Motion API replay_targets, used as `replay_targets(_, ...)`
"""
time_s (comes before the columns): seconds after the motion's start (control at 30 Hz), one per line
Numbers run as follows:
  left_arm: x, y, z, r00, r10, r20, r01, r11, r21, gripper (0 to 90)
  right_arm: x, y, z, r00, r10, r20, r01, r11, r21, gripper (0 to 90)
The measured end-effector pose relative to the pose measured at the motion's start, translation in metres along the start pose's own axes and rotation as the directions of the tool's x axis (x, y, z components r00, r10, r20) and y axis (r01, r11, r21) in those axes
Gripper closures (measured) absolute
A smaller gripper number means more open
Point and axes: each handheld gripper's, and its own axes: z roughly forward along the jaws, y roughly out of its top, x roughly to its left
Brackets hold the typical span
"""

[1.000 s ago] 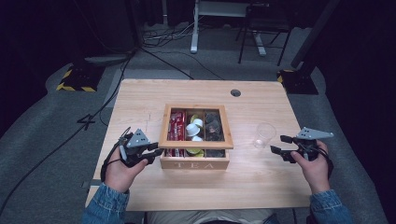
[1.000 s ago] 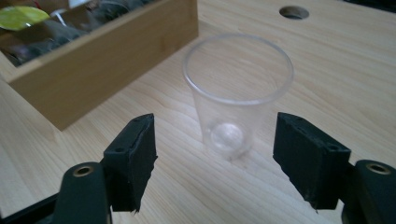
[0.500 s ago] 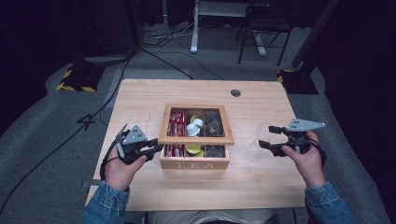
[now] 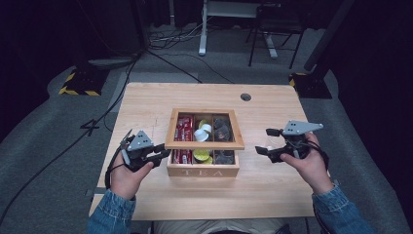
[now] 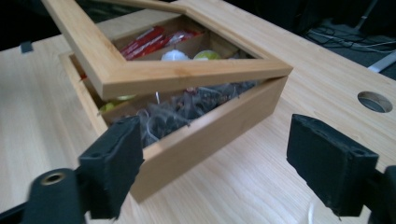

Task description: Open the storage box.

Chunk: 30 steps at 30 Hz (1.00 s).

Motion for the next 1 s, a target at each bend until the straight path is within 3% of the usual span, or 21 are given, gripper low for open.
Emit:
replay_targets(0.07,-0.001,0.0,0.0,1.0,-0.004,0.0,0.004,1.0,-0.003,72.0,0.005,0.001,0.005,0.9999,-0.012,-0.003,0.012,0.9998,-0.014,24.0)
replay_targets(0.13,-0.001,0.0,0.0,0.9999,-0.011,0.0,0.011,0.9999,-0.004,72.0,0.011,0.005,0.012,0.997,-0.076,-0.019,0.076,0.997,0.014,26.8)
replay_targets(0.43,-0.003,-0.003,0.002,0.9998,-0.02,-0.004,0.02,0.9997,-0.014,72.0,0.026,0.015,0.032,0.9844,-0.148,-0.095,0.151,0.988,0.03,32.7)
replay_targets(0.53,-0.004,-0.003,0.002,0.9998,-0.019,-0.006,0.019,0.9997,-0.012,72.0,0.032,0.017,0.039,0.9767,-0.193,-0.095,0.197,0.9799,0.034,37.8)
replay_targets(0.63,-0.004,-0.004,0.002,0.9998,-0.018,-0.005,0.018,0.9997,-0.015,72.0,0.033,0.018,0.041,0.9747,-0.201,-0.098,0.205,0.9782,0.034,40.1)
replay_targets(0.73,-0.002,-0.006,0.003,0.9996,-0.024,0.012,0.024,0.9993,-0.027,70.7,0.036,0.021,0.041,0.9678,-0.236,-0.087,0.24,0.9698,0.042,41.4)
replay_targets(1.0,-0.002,-0.008,0.003,0.9994,-0.035,0.003,0.035,0.9987,-0.037,54.3,0.038,0.026,0.038,0.9623,-0.26,-0.081,0.265,0.9628,0.055,44.2)
